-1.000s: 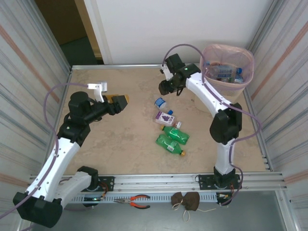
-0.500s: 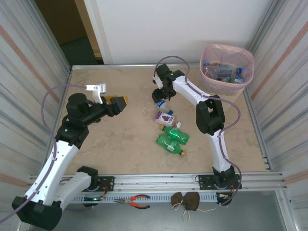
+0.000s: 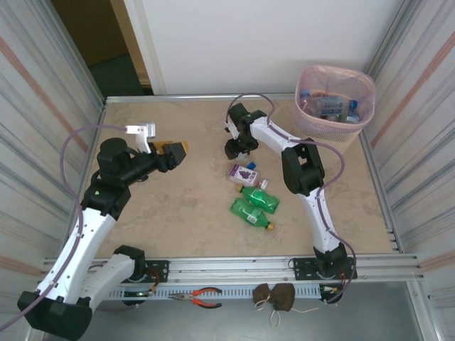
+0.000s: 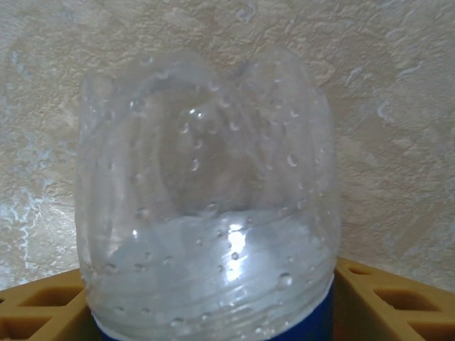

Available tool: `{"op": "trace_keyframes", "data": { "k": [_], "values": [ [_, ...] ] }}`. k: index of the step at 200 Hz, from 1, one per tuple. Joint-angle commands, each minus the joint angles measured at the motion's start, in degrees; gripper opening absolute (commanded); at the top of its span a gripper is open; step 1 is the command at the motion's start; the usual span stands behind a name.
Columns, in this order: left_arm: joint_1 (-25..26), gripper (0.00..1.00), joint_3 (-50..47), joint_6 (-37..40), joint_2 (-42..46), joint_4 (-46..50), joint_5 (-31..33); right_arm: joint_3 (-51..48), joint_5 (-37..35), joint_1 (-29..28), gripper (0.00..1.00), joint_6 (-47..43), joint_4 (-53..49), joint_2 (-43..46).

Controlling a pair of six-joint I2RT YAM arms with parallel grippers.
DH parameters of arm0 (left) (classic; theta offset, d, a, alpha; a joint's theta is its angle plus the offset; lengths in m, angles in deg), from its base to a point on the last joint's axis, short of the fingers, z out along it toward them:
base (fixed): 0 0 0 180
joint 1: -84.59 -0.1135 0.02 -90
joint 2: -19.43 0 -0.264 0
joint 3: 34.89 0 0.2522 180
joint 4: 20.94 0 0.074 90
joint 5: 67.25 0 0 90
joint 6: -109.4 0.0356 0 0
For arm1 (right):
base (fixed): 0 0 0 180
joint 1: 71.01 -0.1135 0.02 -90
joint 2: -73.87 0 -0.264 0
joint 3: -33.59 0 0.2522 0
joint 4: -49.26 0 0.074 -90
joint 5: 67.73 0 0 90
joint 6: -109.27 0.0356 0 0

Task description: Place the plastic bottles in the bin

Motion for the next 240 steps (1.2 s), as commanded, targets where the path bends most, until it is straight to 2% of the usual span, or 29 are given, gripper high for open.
{"op": "trace_keyframes", "data": {
  "k": [1,71,148,240],
  "values": [
    [-0.39,0.75,-0.84,-0.26,1.03,0.13,0.13,1.35,0.29,-0.44,0.64,-0.67,-1.24,-0.84],
    [-0.41,0.74,-1.01,-0.60,0.96,-0.36,0.13,1.68,-1.31,0.26,0.56,-0.65,-1.48,1.61],
    [-0.43,0.75,-0.92,-1.26,0.26,-1.28,-0.25,4.03,-4.12,0.62,0.55,-1.63,-4.09,7.99],
    [-0.33,0.74,-1.46,-2.45,-0.64,-3.39,-0.94,10.15,-4.65,1.14,0.56,-2.54,-8.68,20.41]
  ]
}}
